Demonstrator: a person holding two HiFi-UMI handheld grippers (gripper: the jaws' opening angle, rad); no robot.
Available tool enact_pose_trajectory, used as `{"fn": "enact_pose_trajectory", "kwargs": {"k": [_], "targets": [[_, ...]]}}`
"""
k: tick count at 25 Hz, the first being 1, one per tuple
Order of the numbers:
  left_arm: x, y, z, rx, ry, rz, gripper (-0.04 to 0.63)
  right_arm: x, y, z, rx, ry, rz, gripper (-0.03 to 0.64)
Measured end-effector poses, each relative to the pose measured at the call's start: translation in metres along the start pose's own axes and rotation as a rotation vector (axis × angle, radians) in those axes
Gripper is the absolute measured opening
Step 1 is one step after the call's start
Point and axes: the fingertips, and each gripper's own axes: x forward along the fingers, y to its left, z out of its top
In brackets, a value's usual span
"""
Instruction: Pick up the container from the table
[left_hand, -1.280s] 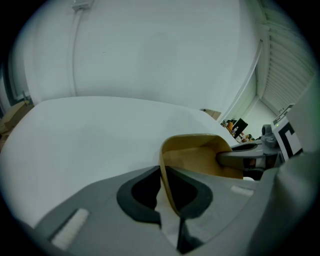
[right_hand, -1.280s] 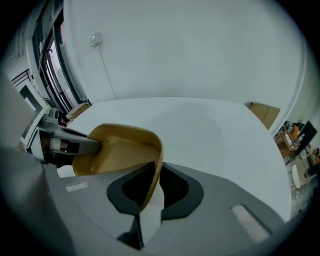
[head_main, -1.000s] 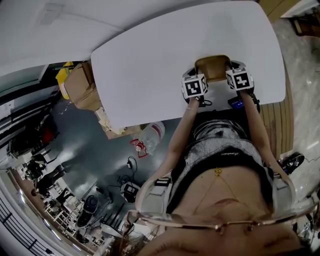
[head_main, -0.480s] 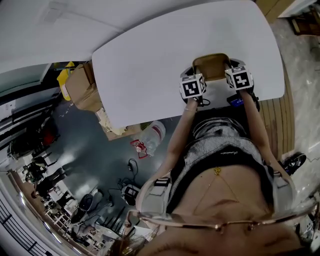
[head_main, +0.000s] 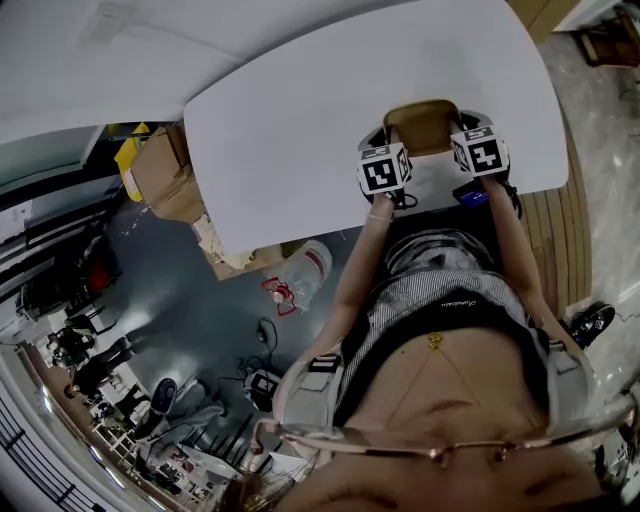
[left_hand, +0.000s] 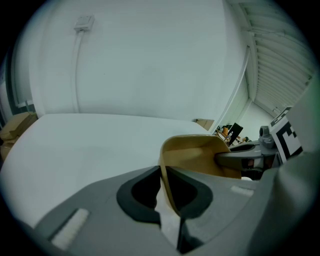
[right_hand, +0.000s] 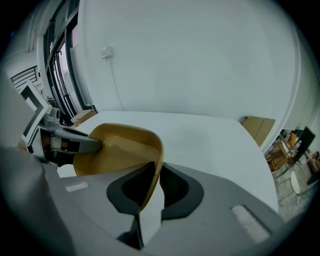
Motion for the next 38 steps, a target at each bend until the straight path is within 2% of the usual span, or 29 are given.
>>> {"fn": "enact_pose_trajectory", "kwargs": {"k": [25,38], "targets": [[-0.038,-0.011,0.024,-0.025,-0.073,0.032,0.026,-0.033,0.007,0.032,-0.055,-0.071,0.046,0.061],[-0.065,-0.033,0.044,-0.038,-0.123,0.041,0.028,-0.064,0.0,0.053,-0.094,-0.114,0.068,0.061]]}}
